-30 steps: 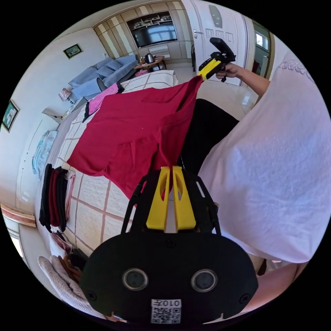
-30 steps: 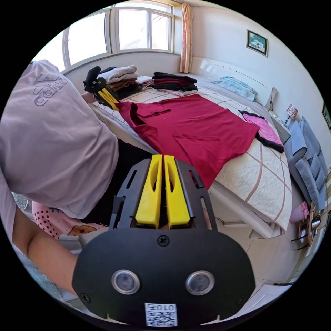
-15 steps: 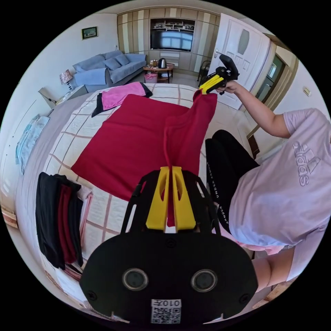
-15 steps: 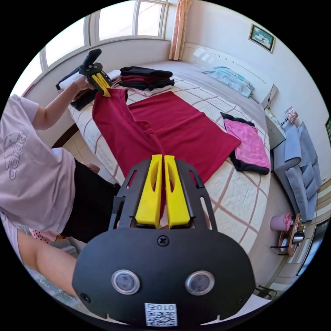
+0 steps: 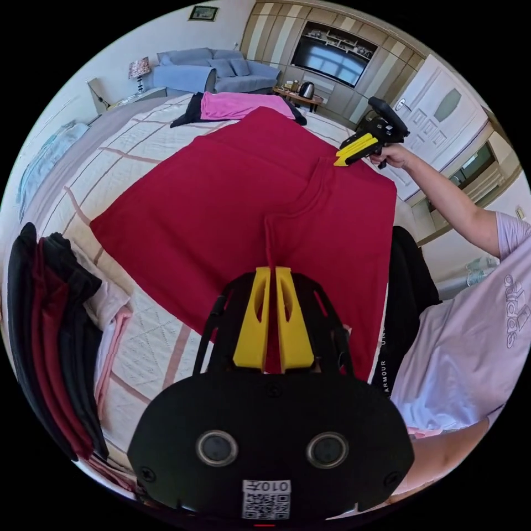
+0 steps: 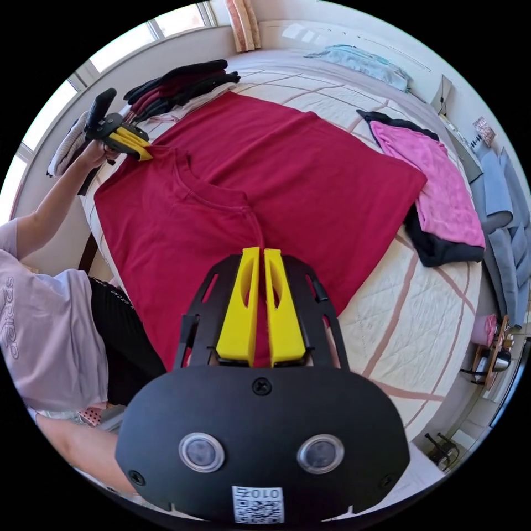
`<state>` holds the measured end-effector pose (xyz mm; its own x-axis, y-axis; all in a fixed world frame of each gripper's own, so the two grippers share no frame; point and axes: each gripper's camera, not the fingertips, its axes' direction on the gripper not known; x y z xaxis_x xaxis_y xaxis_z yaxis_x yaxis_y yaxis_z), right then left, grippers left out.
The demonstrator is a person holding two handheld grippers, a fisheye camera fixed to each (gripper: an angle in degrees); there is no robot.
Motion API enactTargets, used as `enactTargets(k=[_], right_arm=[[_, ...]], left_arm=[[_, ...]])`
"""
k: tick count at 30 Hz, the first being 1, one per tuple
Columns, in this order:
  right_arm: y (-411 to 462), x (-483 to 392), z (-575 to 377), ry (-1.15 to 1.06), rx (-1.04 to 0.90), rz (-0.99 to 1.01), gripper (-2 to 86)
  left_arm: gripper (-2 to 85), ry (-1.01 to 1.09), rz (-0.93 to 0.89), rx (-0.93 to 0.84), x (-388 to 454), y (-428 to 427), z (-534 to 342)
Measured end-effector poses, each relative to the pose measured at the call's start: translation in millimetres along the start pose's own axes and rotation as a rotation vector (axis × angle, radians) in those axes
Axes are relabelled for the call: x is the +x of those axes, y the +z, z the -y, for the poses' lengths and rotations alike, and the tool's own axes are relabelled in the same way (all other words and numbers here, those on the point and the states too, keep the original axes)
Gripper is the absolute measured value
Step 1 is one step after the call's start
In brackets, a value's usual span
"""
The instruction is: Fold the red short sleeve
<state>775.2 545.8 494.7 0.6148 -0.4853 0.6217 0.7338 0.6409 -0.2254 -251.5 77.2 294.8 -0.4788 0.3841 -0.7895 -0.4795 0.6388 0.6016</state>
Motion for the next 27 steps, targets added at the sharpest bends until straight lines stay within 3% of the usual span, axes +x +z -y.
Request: enactTargets(k=[7, 10, 17, 27], right_arm=[[-75.3, 4.4, -100.6, 0.258, 0.44, -0.043, 7.9], [-85.5, -13.0, -163.8, 0.241, 0.525, -0.049, 9.2], [-31.2, -45.1, -234.3, 0.195, 0.387, 0.011, 10.4], [-6.1, -48.1, -210.5, 0.155, 0.4, 0.014, 9.6]], left_arm=[[6.4, -0.206, 0.156, 0.271, 14.1, -66.5, -55.7], [7.5, -0.251, 0.195, 0.322, 40.6, -91.2, -103.0], [8.3, -0.278, 0.177, 0.244, 93.4, -67.5, -182.8], [5.5, -0.134, 0.184, 0.205, 89.7, -46.7, -153.7]])
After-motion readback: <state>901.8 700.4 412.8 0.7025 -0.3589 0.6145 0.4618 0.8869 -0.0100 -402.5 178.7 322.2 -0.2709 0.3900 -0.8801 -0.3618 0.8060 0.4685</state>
